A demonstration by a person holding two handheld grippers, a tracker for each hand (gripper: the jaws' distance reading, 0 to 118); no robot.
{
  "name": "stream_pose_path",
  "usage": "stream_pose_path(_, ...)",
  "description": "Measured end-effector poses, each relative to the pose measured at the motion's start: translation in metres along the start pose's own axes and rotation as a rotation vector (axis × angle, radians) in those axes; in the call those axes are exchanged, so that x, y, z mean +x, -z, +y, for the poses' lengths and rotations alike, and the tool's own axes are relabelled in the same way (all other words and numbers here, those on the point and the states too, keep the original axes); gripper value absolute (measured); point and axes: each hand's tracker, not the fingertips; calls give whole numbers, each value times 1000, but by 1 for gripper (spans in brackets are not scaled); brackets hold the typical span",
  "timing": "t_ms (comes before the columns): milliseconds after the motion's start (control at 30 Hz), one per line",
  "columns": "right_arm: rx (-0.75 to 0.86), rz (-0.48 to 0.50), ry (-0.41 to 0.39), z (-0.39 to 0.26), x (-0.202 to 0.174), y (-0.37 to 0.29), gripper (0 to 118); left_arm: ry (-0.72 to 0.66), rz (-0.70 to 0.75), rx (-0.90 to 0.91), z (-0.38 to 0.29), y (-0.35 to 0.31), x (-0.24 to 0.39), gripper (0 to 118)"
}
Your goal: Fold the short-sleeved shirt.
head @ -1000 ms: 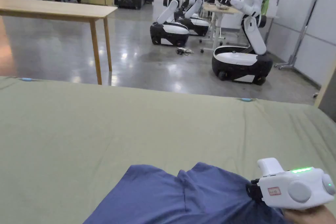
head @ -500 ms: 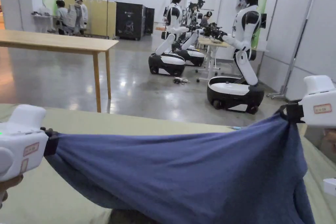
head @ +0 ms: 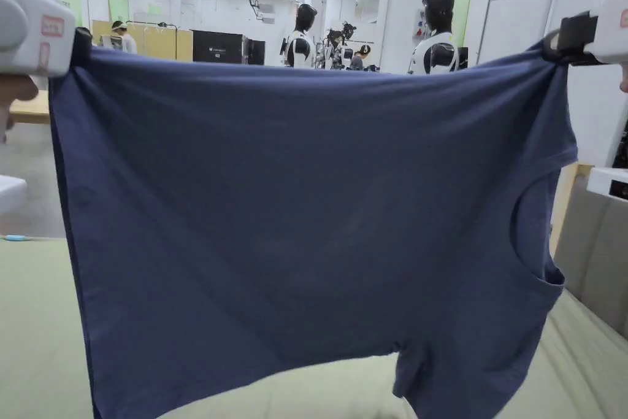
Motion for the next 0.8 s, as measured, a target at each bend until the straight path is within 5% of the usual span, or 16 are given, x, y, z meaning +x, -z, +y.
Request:
stream_pose_path(267,24,23,12,-2,-9,29,7,45,49,27,5,20,-7,2)
stream_pose_path(800,-212,55,62,-166,-10,54,7,-17,-18,-182,-178,37,22,2)
